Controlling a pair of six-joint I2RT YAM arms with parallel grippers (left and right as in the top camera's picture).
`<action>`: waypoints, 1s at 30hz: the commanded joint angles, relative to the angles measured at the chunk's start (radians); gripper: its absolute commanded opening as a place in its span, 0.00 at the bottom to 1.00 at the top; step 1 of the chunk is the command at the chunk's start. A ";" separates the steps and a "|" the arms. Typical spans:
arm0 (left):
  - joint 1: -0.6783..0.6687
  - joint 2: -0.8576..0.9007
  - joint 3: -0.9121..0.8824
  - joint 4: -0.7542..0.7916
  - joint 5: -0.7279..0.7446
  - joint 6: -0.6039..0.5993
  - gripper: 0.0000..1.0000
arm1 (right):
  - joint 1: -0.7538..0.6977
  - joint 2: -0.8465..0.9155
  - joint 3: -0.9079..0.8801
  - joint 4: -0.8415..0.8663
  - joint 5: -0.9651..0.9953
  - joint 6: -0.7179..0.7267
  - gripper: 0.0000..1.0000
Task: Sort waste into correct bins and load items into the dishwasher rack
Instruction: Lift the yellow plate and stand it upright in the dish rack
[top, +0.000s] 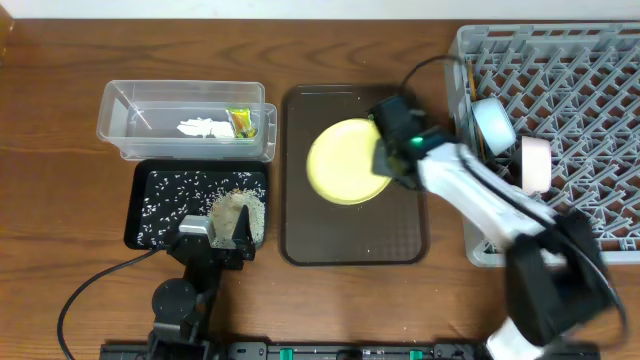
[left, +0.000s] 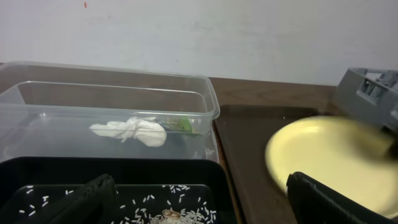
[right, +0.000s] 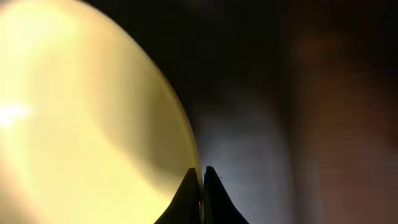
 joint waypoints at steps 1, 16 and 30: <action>0.004 -0.008 -0.027 -0.017 -0.004 0.005 0.90 | -0.058 -0.222 0.007 -0.013 0.253 -0.163 0.01; 0.004 -0.008 -0.027 -0.017 -0.004 0.005 0.90 | -0.343 -0.476 0.006 0.151 0.927 -0.686 0.01; 0.004 -0.008 -0.027 -0.017 -0.004 0.005 0.90 | -0.564 -0.207 0.006 0.260 0.944 -0.869 0.01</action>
